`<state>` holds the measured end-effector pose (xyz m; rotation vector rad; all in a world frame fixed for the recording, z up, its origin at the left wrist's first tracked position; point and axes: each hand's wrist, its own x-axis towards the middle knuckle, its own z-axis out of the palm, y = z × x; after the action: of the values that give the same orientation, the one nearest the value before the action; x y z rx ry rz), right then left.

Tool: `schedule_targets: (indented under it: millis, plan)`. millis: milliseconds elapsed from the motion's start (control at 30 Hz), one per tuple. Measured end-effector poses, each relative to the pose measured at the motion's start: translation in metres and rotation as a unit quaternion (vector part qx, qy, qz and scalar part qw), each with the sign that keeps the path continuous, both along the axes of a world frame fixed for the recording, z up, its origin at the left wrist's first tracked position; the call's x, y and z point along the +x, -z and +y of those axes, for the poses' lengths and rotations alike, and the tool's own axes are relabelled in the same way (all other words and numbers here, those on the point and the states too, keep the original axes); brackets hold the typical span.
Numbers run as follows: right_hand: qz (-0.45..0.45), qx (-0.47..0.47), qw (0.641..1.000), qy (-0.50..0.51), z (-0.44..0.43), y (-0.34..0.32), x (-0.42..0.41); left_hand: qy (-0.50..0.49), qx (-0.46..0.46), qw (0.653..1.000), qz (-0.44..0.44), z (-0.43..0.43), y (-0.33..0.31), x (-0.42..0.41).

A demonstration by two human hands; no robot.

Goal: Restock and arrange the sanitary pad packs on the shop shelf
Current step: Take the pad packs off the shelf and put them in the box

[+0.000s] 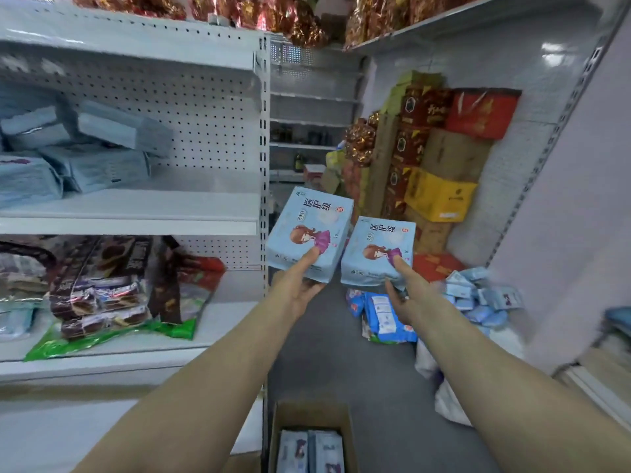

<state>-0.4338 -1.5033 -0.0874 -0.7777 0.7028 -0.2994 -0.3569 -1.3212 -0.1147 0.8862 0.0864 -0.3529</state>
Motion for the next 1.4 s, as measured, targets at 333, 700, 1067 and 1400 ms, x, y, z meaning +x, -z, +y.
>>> schedule_targets:
  millis: [333,700,1067,1400]
  plan:
    - [0.107,-0.031,0.993,0.038,-0.020,0.077,-0.005,0.034,0.023,0.993,0.113,-0.028,0.101,0.006]
    - [0.239,-0.010,0.970,-0.029,-0.017,0.210,0.005,0.021,0.082,0.966,0.243,-0.011,0.222,0.007]
    - [0.354,0.044,0.931,-0.078,-0.005,0.332,-0.011,-0.017,0.152,0.906,0.394,0.008,0.348,-0.017]
    - [0.420,0.075,0.901,-0.075,0.001,0.448,-0.020,-0.018,0.161,0.872,0.461,0.010,0.447,-0.040]
